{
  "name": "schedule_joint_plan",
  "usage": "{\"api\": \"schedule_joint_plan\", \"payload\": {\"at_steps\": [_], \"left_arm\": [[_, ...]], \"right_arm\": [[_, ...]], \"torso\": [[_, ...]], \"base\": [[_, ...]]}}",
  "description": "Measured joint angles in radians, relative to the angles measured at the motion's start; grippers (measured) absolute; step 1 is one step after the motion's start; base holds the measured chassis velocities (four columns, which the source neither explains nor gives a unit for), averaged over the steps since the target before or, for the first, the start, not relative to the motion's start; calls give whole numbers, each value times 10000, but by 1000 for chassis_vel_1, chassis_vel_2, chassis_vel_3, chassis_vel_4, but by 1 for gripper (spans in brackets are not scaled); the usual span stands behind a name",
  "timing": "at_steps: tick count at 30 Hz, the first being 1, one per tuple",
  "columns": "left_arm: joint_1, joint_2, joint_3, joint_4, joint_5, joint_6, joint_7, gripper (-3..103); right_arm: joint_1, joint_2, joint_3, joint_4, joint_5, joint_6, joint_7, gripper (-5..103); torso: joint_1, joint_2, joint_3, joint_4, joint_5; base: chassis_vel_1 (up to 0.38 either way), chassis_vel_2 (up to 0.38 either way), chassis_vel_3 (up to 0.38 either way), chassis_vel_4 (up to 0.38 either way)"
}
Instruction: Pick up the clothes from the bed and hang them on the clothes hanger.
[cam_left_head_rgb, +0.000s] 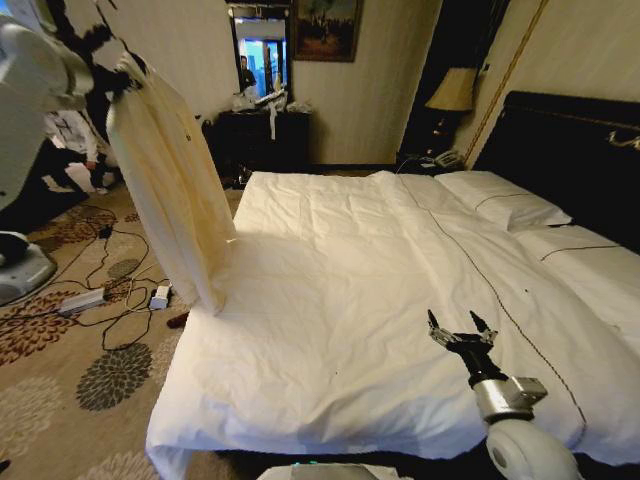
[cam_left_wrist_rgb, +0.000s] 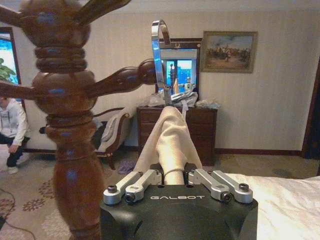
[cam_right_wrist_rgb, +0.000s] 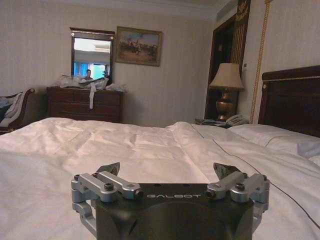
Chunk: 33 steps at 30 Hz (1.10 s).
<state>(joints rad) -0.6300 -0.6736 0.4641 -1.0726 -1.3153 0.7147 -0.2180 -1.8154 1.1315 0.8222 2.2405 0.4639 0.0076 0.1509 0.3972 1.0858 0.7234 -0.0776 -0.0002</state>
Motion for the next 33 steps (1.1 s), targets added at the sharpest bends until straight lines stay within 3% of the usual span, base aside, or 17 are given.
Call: {"api": "schedule_joint_plan", "payload": {"at_steps": [11, 22, 33], "left_arm": [[143, 230, -115, -80, -164, 138, -155, 16], [1070, 429, -793, -542, -161, 201, -435, 16], [1055, 320, -861, -373, -139, 207, -694, 14]], "right_arm": [[0, 0, 0, 0, 0, -1, 0, 100], [0, 0, 0, 0, 0, 0, 0, 100], [0, 0, 0, 0, 0, 0, 0, 100]], "torso": [[0, 0, 0, -3, 2], [0, 0, 0, -4, 1], [0, 0, 0, -3, 2]], "base": [[0, 0, 0, 0], [0, 0, 0, 0], [0, 0, 0, 0]]}}
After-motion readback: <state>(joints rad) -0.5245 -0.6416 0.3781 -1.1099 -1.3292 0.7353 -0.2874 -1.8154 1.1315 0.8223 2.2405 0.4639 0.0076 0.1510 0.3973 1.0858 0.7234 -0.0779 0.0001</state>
